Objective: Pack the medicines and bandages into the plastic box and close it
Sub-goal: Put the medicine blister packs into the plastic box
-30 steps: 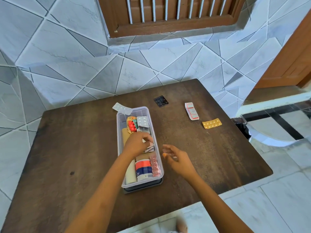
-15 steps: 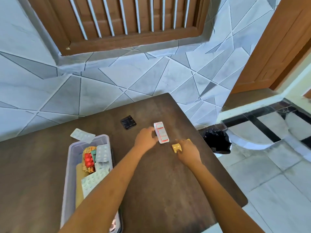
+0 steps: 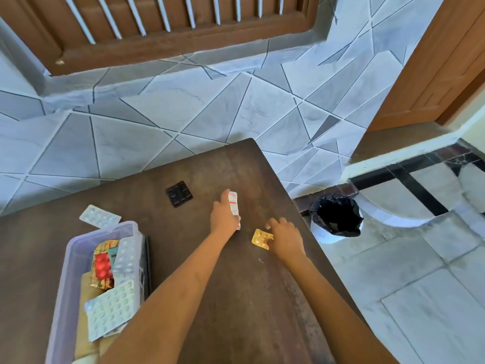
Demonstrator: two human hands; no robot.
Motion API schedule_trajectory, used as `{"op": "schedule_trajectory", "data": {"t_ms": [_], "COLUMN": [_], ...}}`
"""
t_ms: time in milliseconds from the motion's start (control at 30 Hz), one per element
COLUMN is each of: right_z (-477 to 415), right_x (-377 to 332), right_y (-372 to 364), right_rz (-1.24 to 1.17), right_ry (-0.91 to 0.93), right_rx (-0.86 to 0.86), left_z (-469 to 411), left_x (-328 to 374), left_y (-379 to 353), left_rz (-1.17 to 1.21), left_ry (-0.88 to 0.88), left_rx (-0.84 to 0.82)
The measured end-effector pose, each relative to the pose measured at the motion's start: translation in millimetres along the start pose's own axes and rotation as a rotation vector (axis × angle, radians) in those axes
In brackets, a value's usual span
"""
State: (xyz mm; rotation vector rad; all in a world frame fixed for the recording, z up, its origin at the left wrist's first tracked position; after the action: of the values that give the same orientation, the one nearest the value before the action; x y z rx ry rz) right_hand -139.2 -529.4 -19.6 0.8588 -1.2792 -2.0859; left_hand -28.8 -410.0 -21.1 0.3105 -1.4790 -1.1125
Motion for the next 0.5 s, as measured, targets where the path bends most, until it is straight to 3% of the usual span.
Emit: {"op": "schedule_trajectory", "data": {"t_ms": [200,334,500], "right_z": [0.0,16.4,55.7], "right_x": [-5.7,-52.4,-163.2], "right_y": [5.1,19.9,22.2], "right_rz": [-0.322,-0.526,-0.612], "right_ry": [-0.107,-0.039,0.179], "right_rx": [-0.138,-0.123,-0.156], "left_z": [31.5,77.6,146.8], "left_x": [-27.0,-68.8,-138.4], "left_y": [61.2,136.5,219.4], "left_rz": [0.229,0.265,0.233], "left_ry": [0.051,0.123,0.228], "left_rx": [0.213,0.378,0.564]}}
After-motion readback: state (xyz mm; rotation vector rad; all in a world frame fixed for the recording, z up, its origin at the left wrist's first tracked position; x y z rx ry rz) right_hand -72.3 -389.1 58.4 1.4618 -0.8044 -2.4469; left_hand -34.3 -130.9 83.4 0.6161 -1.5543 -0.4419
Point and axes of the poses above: each hand's wrist, its own z-axis away from the middle knuckle, its own y-axis out of the back of the hand, x = y × z, the point moved 8 cm from there along -z, towards the middle knuckle, and after that the axes turned 15 degrees about -y, right-handed, at the moved point
